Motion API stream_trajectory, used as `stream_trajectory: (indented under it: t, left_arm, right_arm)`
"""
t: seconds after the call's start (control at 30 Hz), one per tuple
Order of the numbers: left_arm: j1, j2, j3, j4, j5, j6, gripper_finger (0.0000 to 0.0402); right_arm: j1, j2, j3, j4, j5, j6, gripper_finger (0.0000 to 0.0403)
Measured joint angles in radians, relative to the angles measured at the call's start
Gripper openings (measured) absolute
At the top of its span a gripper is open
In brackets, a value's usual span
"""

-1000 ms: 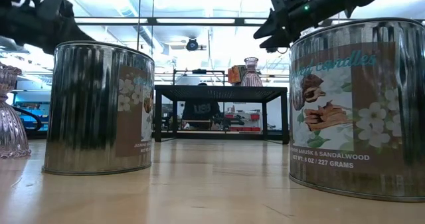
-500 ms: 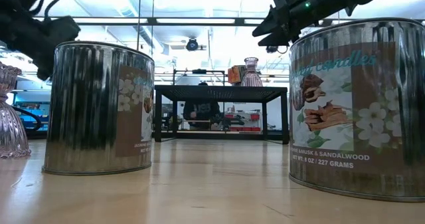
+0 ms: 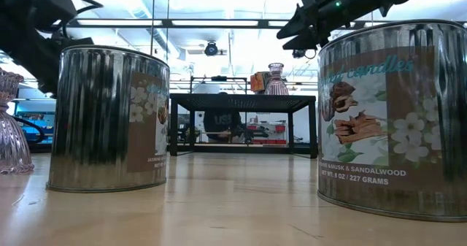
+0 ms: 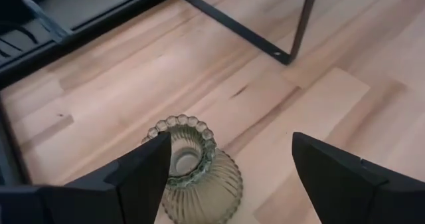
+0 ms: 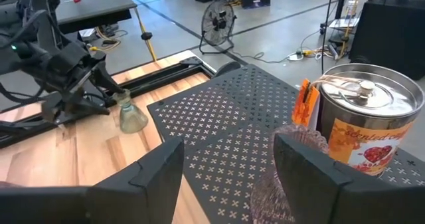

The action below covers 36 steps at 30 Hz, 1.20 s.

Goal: Pick & Place candle stick holders
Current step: Put the green candle holder on the shelf

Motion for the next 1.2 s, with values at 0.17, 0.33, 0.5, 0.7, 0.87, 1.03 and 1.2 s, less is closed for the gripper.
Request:
stream_trajectory:
  t: [0.17,0.33,0.5,0.7,0.87,1.03,1.2]
  left_arm:
    - [0.002,0.015,-0.003,0.064,-0.002,0.02,0.0316]
    - [0.001,0.008,-0.004,0.166,0.049,0.086,0.0316]
    - [0.0,0.01,0.039,0.145,0.046,0.104,0.0316]
    - [0.0,0.01,0.124,-0.012,0.033,0.071,0.0316]
    - [0.0,0.01,0.138,-0.183,0.04,-0.069,0.0316]
    - [0.001,0.01,0.138,-0.219,0.029,-0.154,0.0316]
    - [0.001,0.017,0.138,-0.219,0.055,-0.157,0.0316]
  right_arm:
    - [0.0,0.0,0.0,0.0,0.0,0.0,0.0231]
    - [0.0,0.0,0.0,-0.001,0.0,-0.001,0.0231]
    - [0.0,0.0,0.0,-0.007,0.0,-0.001,0.0231]
    - [0.0,0.0,0.0,-0.016,0.0,-0.002,0.0231]
    - [0.0,0.0,0.0,-0.019,0.0,-0.002,0.0231]
    - [0.0,0.0,0.0,-0.02,0.0,-0.002,0.0231]
    - [0.0,0.0,0.0,-0.02,0.0,-0.002,0.0231]
